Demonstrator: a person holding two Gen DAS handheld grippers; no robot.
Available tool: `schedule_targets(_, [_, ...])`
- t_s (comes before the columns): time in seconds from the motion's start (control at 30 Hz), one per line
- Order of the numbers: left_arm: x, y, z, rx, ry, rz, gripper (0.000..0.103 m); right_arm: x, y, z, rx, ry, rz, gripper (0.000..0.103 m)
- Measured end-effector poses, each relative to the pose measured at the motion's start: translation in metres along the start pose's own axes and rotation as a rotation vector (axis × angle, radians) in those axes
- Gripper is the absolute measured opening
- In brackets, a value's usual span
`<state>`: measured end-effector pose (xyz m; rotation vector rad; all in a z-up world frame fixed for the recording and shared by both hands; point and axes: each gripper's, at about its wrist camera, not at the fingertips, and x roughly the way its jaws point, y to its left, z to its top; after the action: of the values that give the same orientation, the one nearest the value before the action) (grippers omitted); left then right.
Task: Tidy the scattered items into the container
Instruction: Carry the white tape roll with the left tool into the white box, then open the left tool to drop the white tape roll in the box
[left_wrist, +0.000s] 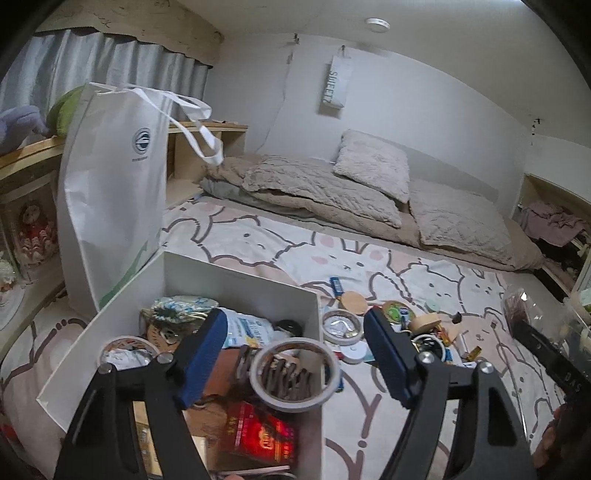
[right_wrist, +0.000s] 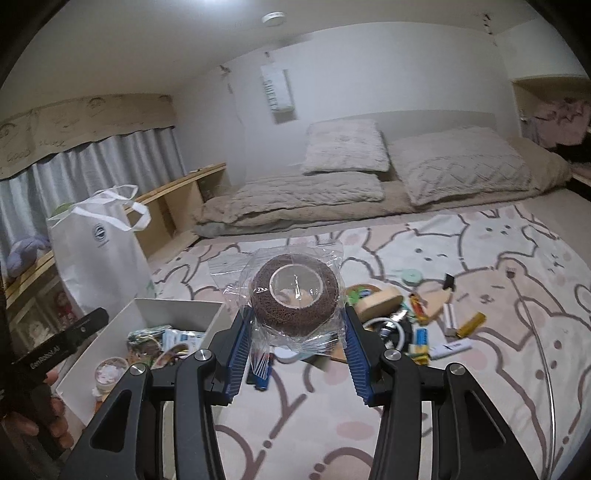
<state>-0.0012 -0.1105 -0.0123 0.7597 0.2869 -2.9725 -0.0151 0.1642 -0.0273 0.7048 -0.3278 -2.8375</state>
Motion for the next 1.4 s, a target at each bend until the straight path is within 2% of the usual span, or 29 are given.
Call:
schedule_targets(0.17, [0.0, 0.016, 0.002, -0.024, 0.001, 0.016, 0.076, 0.005, 0.014, 0.001, -0.019, 0.012, 0.04, 0.048])
schedule_targets(0.43, [0.007, 0.037, 0.003, -0.029, 0.017, 0.082, 0.076, 0.018, 0.029, -0.003, -0.038, 0.052, 0.091, 0.048])
schedule_targets(0.57, [0.013, 0.045, -0.001, -0.041, 0.042, 0.099, 0.076, 0.032, 0.037, -0.009, -0.054, 0.1, 0.119, 0.048])
schedule_targets(0.8, [0.024, 0.044, -0.007, -0.017, 0.079, 0.112, 0.077, 0.074, 0.057, -0.034, -0.14, 0.209, 0.109, 0.048])
schedule_targets(0.93, [0.047, 0.039, -0.021, -0.001, 0.165, 0.092, 0.087, 0.091, 0.06, -0.047, -0.138, 0.246, 0.114, 0.048])
schedule_targets(1.03, [0.068, 0.029, -0.033, 0.019, 0.246, 0.041, 0.089, 0.094, 0.059, -0.052, -0.121, 0.253, 0.116, 0.048])
schedule_targets(1.1, [0.079, 0.019, -0.04, 0.037, 0.292, 0.009, 0.094, 0.095, 0.056, -0.053, -0.118, 0.252, 0.11, 0.048])
schedule_targets(1.2, [0.088, 0.008, -0.047, 0.039, 0.328, -0.022, 0.102, 0.094, 0.049, -0.053, -0.1, 0.251, 0.104, 0.048])
schedule_targets(1.4, [0.095, -0.004, -0.05, 0.029, 0.368, -0.061, 0.103, 0.089, 0.038, -0.051, -0.085, 0.237, 0.091, 0.048])
